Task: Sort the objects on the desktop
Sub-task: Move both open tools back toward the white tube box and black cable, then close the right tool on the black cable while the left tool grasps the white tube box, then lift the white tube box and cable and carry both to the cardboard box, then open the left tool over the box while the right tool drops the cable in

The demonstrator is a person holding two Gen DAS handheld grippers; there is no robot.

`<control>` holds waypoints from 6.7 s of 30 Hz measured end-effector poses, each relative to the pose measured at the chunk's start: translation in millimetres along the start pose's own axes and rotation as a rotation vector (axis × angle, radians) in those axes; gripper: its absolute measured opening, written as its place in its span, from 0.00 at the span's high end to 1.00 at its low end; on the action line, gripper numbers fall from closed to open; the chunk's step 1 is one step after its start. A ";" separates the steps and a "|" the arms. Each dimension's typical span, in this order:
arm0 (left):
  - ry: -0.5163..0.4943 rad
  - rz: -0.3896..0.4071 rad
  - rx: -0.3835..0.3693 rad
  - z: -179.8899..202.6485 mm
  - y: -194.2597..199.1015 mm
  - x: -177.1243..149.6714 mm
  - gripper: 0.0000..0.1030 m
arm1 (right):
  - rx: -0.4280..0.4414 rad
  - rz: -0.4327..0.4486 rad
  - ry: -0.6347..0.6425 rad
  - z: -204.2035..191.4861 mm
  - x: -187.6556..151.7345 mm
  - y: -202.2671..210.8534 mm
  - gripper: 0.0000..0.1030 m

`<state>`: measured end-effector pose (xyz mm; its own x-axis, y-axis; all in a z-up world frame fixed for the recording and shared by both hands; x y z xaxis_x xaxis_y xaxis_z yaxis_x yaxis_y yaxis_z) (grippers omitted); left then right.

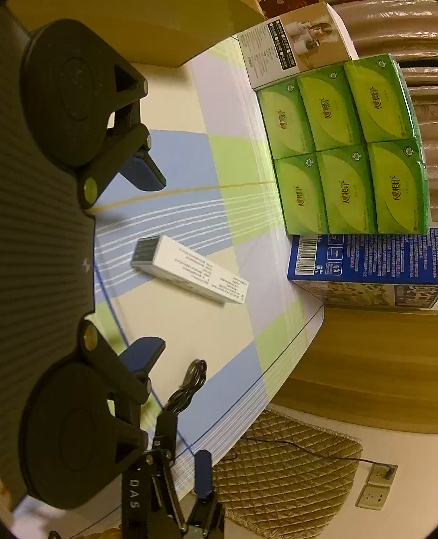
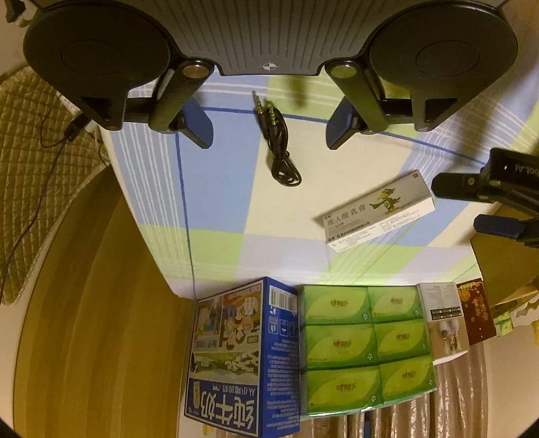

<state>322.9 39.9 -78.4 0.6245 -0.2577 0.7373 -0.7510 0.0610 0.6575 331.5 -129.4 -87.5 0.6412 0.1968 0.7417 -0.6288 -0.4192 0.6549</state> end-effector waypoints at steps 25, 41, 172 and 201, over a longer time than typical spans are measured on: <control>0.058 -0.034 -0.065 -5.0 -58.0 -1.1 0.46 | 0.020 -0.033 0.058 -3.6 -0.7 -45.6 0.80; 0.080 -0.111 -0.101 12.8 -27.7 -18.3 0.80 | 0.004 -0.136 0.013 -18.5 -15.8 -19.1 0.88; 0.254 -0.031 0.225 -188.2 355.2 -121.7 0.79 | 0.402 -0.046 0.081 -355.8 -15.5 177.6 0.88; 0.363 -0.031 0.222 -236.5 293.4 -138.2 0.60 | 0.471 -0.096 -0.045 -375.3 21.7 82.7 0.50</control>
<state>67.0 321.5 49.4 0.6529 0.1023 0.7505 -0.7337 -0.1609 0.6602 128.3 172.8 37.2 0.7114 0.2202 0.6674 -0.3051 -0.7587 0.5756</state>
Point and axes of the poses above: each gripper's, at about its wrist camera, not at the fingertips, and y roughly against the way its jaws point, z to its right, x to its top, the point moved 2 cm from there along -y, roughly the way its jaws point, and after that the axes turned 12 degrees about -y, right-handed, at the moved point
